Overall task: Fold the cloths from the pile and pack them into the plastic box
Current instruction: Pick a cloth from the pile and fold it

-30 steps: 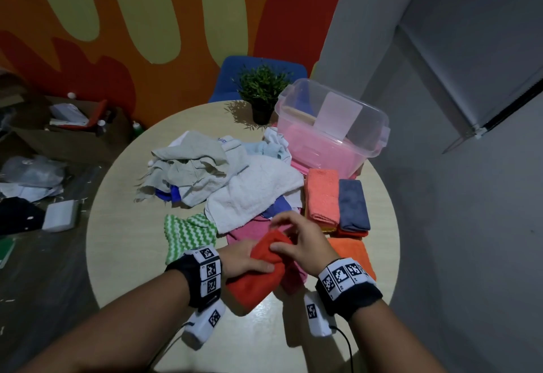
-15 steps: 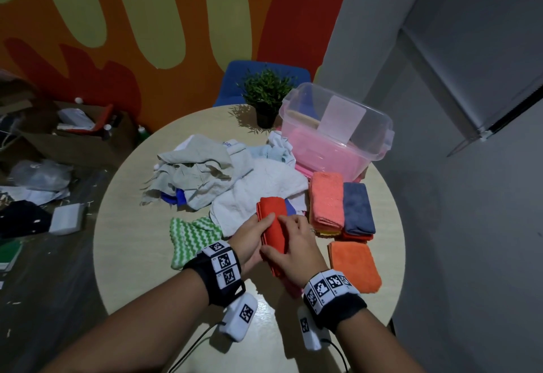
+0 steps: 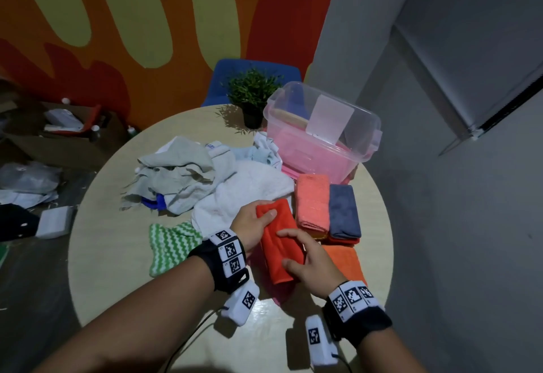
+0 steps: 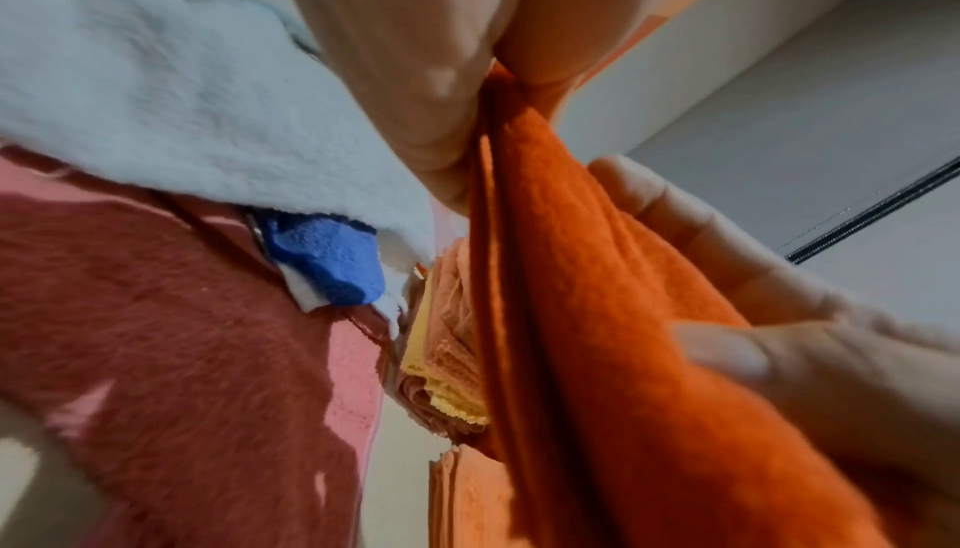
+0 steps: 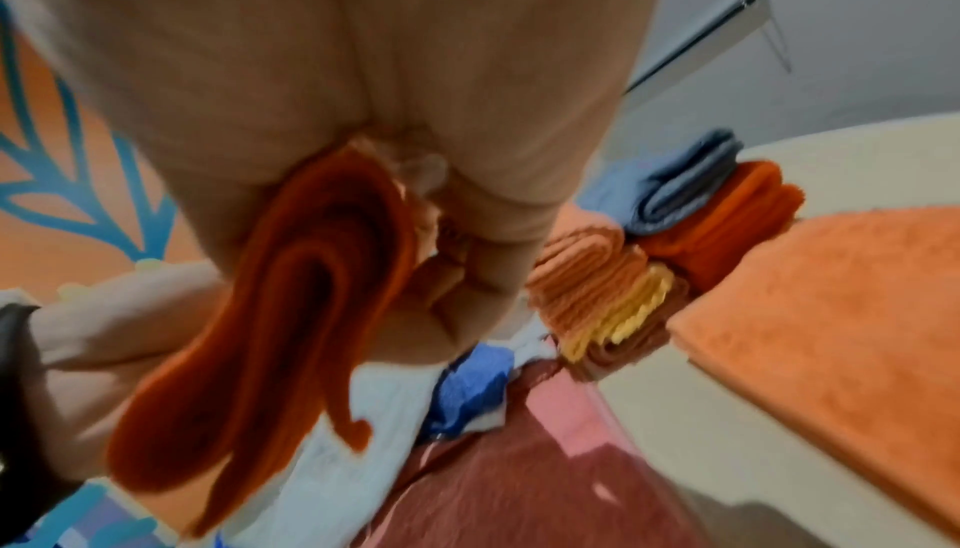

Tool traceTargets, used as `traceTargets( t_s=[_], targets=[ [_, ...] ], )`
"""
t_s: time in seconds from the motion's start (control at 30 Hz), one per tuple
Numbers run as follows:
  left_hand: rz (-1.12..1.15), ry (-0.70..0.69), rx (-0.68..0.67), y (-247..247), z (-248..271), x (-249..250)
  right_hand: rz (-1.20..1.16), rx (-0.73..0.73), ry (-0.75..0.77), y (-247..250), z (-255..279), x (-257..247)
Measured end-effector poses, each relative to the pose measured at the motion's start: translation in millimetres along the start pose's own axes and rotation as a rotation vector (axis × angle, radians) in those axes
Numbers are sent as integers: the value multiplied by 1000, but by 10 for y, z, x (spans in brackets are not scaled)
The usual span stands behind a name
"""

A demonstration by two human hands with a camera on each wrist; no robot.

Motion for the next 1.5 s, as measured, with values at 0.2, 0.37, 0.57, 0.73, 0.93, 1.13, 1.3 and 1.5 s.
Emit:
traceTargets(
  t_s=[0.2,0.37,0.57,0.73,0.93,1.13,1.3,1.5],
  targets=[
    [-336,-114,-75,-619,-244,101,188,4,-80,603,-66,173],
    [-780,-364,-79,-956,-413,231,92,314,-189,1278,-211,361],
    [-1191,-292,-293,-1184,-617,-161,292,284,-321,1492,-626,681],
    [-1394,-227,-371,-1172,-719,-407,955,268,-342,1407,-724,729],
    [-1397,-152,-367,-1200,-813,-438,1027,25,-223,1279,-776,937],
    [-1470,-106,-362,-1163,-864,-583,979,36,-363,1320,-791,1124],
    [-1467,-63,-406,-1184,-931,-607,1036,22,-351,1144,-907,1177],
    [-1277,-298,-258,-1025,-737,-266,1045,-26,-370,1206,-879,1136]
  ],
)
Point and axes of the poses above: each hand's wrist, its own z-axis away from the middle knuckle, its own y-axis out of the back of the hand, x = y × z, the point moved 3 cm from there along -z, towards the middle knuckle
